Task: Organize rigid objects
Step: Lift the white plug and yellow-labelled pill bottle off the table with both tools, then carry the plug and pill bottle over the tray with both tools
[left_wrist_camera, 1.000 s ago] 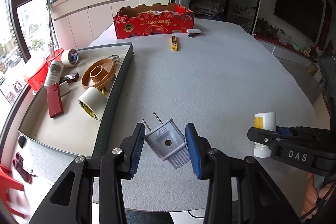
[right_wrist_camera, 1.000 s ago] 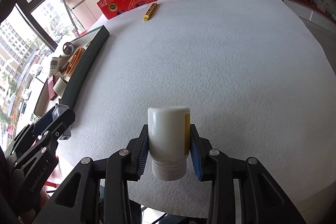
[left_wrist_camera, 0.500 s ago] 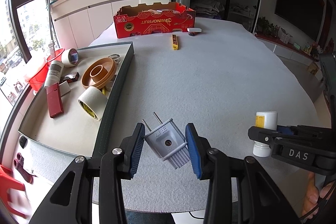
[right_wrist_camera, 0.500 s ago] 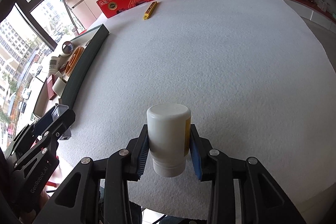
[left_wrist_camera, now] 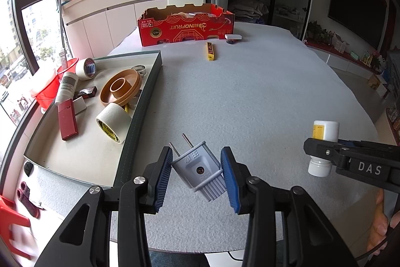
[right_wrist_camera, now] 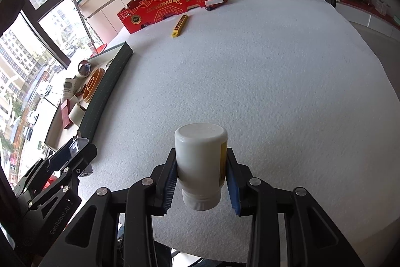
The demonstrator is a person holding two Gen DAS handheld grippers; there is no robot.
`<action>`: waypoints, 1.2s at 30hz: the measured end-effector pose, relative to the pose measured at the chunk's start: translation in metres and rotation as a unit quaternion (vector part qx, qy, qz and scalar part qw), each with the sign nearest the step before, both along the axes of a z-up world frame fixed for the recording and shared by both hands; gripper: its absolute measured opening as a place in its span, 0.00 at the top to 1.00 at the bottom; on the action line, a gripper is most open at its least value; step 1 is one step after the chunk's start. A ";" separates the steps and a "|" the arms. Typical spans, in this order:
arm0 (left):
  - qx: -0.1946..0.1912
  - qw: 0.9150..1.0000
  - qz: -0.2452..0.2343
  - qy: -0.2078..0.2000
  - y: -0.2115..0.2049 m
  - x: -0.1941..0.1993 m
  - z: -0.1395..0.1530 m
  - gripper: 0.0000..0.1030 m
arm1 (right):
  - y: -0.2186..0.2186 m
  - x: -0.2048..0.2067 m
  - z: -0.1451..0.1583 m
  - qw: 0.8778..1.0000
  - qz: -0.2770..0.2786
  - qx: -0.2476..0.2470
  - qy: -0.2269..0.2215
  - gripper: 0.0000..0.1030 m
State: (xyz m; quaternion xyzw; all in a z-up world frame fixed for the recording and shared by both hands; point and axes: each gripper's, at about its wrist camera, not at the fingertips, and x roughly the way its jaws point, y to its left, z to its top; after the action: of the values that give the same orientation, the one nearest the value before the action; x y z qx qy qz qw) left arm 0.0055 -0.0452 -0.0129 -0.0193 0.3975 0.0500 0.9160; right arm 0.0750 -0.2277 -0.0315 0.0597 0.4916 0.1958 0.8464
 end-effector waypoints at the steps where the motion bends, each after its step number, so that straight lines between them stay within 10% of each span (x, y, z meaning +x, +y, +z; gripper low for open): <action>1: 0.000 1.000 0.001 0.000 0.001 0.000 0.000 0.58 | 0.000 0.000 0.000 1.000 0.000 0.000 0.001 0.64; 17: -0.005 0.998 0.058 -0.012 0.040 -0.003 0.012 0.58 | 0.018 0.008 0.013 1.000 0.025 -0.008 -0.013 0.64; 36: 0.008 0.976 0.215 -0.023 0.156 -0.002 0.022 0.58 | 0.148 0.020 0.064 0.983 0.168 0.009 -0.071 0.64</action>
State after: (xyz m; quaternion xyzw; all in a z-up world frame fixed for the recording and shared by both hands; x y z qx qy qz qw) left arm 0.0036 0.1109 0.0095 -0.0980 0.3629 0.2483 0.8928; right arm 0.0946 -0.0795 0.0325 -0.0299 0.4315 0.3435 0.8336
